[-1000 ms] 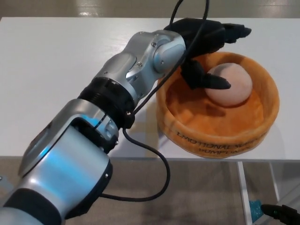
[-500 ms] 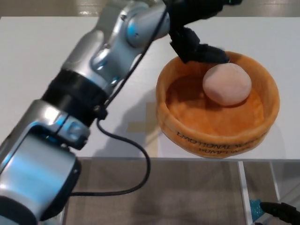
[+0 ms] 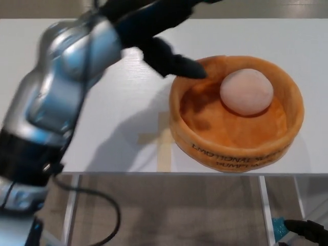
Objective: Use the left hand to pick up the pink round toy on the left and place it inside the orange plate on the desk.
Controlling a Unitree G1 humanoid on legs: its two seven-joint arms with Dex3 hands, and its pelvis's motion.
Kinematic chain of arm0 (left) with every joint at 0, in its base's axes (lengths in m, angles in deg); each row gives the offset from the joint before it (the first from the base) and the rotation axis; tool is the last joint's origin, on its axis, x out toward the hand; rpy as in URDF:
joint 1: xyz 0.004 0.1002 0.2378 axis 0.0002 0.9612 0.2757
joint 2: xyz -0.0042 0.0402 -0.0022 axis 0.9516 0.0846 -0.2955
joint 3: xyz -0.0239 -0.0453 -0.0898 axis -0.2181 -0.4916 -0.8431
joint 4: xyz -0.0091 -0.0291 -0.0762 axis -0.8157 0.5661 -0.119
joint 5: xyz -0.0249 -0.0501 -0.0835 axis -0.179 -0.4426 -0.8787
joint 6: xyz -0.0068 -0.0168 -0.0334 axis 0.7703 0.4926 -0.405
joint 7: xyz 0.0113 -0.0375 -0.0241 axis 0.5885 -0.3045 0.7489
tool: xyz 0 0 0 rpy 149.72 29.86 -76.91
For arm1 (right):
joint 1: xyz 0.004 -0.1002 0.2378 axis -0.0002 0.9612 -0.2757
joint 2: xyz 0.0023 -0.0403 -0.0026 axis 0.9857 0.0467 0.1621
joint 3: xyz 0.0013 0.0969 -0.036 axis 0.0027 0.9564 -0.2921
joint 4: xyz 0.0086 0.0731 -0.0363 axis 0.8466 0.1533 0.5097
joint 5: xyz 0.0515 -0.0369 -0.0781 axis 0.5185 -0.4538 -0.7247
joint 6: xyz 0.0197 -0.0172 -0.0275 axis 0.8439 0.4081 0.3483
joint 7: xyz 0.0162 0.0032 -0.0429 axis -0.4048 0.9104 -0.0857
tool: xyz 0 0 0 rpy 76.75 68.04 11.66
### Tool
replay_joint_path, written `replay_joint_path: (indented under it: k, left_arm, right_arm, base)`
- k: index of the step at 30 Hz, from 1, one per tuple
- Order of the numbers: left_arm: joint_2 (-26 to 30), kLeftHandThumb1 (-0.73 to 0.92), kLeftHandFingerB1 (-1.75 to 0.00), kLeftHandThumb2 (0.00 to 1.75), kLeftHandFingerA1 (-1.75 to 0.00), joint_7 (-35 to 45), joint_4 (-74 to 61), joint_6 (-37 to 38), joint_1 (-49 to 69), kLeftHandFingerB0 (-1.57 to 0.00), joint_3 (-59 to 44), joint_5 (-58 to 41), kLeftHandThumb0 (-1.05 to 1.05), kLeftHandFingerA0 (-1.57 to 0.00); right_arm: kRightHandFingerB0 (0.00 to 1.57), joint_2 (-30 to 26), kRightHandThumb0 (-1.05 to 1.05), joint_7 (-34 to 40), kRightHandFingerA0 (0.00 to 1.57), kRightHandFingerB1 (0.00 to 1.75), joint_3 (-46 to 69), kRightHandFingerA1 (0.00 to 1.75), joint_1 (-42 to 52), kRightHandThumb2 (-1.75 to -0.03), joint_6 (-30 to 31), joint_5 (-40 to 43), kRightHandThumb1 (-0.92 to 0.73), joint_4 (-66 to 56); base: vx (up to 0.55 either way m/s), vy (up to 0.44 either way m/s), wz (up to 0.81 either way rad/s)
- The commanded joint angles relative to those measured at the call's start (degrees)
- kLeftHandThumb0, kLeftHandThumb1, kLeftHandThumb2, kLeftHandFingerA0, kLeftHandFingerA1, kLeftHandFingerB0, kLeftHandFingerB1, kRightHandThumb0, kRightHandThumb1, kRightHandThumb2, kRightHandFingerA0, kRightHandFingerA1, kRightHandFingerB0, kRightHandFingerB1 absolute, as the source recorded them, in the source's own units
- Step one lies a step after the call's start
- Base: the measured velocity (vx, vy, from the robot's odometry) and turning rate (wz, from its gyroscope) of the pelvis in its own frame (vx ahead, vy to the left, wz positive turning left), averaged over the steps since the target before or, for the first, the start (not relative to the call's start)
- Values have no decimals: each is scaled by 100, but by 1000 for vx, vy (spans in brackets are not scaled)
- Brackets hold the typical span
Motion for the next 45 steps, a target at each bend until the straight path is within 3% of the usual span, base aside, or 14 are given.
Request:
replay_joint_path:
  k: [1,6,7,10,11,13,16,21,22,30,32,45]
  left_arm:
    - [1212,43,-50,90,-51,1465,-3189,-123,2660,-18,-2401,-3751,-1,-11]
    - [1663,45,-50,91,-49,2031,-3482,-624,3190,-19,-3079,-4518,-5,-7]
    - [1808,42,-52,90,-53,2278,-3560,-868,3430,-24,-3340,-4932,-1,-16]
    - [2007,42,-53,90,-52,2684,-3630,-1055,3864,-26,-3788,-5424,-5,-17]
    - [2056,59,-35,58,-40,2843,-3578,-979,3978,-41,-3908,-5518,-11,-27]
    - [2115,59,-35,58,-40,2995,-3522,-883,4109,-41,-4027,-5636,-11,-27]
    - [2144,57,-40,65,-46,3403,-3355,-875,4468,-41,-4071,-5872,-24,-39]
    - [2100,57,-40,64,-48,3776,-3289,-1032,5093,-37,-3970,-6158,-22,-38]
    - [2103,42,-53,90,-60,3932,-3285,-1189,5535,-24,-3902,-6126,-12,-36]
    - [1881,43,-51,91,-59,4438,-2473,-1433,6229,-19,-3061,-5941,-11,-33]
    - [1723,43,-49,89,-56,4308,-1905,-1235,6369,-17,-2625,-5320,-16,-27]
    - [1106,37,-48,85,-57,3205,560,-649,5971,-15,-1659,-3563,-19,-30]
  right_arm:
    - [62,-62,-38,-48,74,44,8,60,137,-57,59,17,-54,84]
    - [63,-59,-38,-56,73,44,0,64,116,-57,63,9,-55,87]
    - [62,-62,-40,-61,70,44,-12,61,117,-57,73,-3,-55,89]
    - [63,-67,-40,-20,70,44,-61,61,142,-57,66,-60,-56,93]
    - [62,-66,-39,-14,70,44,-68,58,158,-57,61,-68,-56,97]
    - [62,-65,-39,-13,70,44,-72,58,175,-57,56,-71,-56,102]
    - [61,-94,-39,6,72,44,-101,54,189,-58,64,-105,-57,104]
    - [60,-109,-39,31,71,43,-135,53,173,-58,78,-135,-57,96]
    - [61,-101,-39,13,71,43,-124,53,173,-58,90,-116,-57,99]
    - [61,-117,-37,28,70,44,-133,54,264,-57,97,-127,-57,116]
    - [61,-102,-38,23,72,44,-131,58,320,-58,105,-120,-57,125]
    - [60,-47,-36,5,71,43,-126,51,462,-57,134,-72,-55,143]
  base:
    - [0,0,0]
    - [0,0,0]
    - [0,0,0]
    - [0,0,0]
    - [0,0,0]
    - [0,0,0]
    - [0,0,0]
    - [0,0,0]
    - [0,0,0]
    - [0,0,0]
    - [0,0,0]
    - [0,0,0]
